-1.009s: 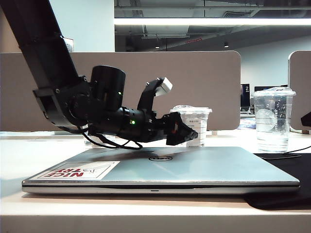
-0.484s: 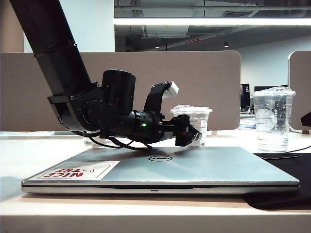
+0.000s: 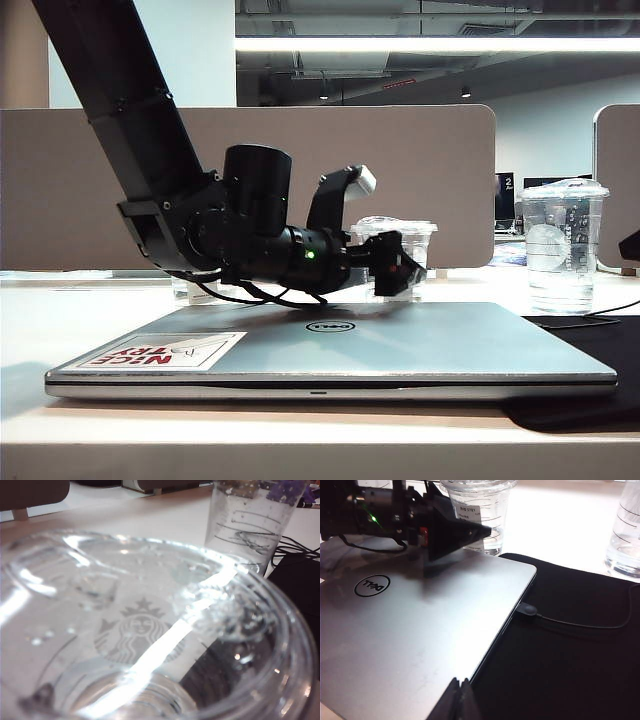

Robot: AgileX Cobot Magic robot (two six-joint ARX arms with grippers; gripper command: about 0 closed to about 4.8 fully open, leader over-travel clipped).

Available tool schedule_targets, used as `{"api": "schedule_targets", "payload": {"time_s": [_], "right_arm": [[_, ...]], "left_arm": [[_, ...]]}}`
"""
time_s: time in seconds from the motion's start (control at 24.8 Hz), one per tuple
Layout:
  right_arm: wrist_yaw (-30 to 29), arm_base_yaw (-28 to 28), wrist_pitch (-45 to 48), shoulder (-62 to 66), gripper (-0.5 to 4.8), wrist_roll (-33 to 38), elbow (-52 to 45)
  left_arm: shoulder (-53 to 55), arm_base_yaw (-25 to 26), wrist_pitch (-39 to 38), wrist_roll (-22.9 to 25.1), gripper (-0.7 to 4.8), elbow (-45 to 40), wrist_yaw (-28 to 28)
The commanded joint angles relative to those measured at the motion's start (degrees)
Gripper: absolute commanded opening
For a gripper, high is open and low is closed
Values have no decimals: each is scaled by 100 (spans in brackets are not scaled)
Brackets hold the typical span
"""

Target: Pick up the coffee cup on the middle and place it on the left side of the laptop.

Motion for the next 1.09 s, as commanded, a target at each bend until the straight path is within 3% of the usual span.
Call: {"api": "schedule_targets", "payload": {"time_s": [0.04,0.4,0.44,0.48,0.65,0.89,1.01,1.09], "right_arm": [[2,7,103,-9,-5,4,-24],[2,7,101,-9,-5,4,-24],[2,7,101,-9,-5,4,-24],[2,7,101,-9,-5,4,-24],[2,7,101,-9,-5,4,-24],[2,7,101,-9,-5,4,-24],[2,7,101,-9,-5,4,-24],[2,7,101,-9,-5,4,-24]], "left_arm": [[13,-83,-28,-15,479,61,-190],[13,-114,-35,-13,479,68,-326],[13,-111,-35,-13,414,68,-326],[13,-111,-33,-13,383,68,-328],[11,-111,-28,7,333,74,-319],[11,-111,63,4,329,74,-321],[9,-111,232,4,211,74,-321],[9,-111,243,7,213,74,-319]]}}
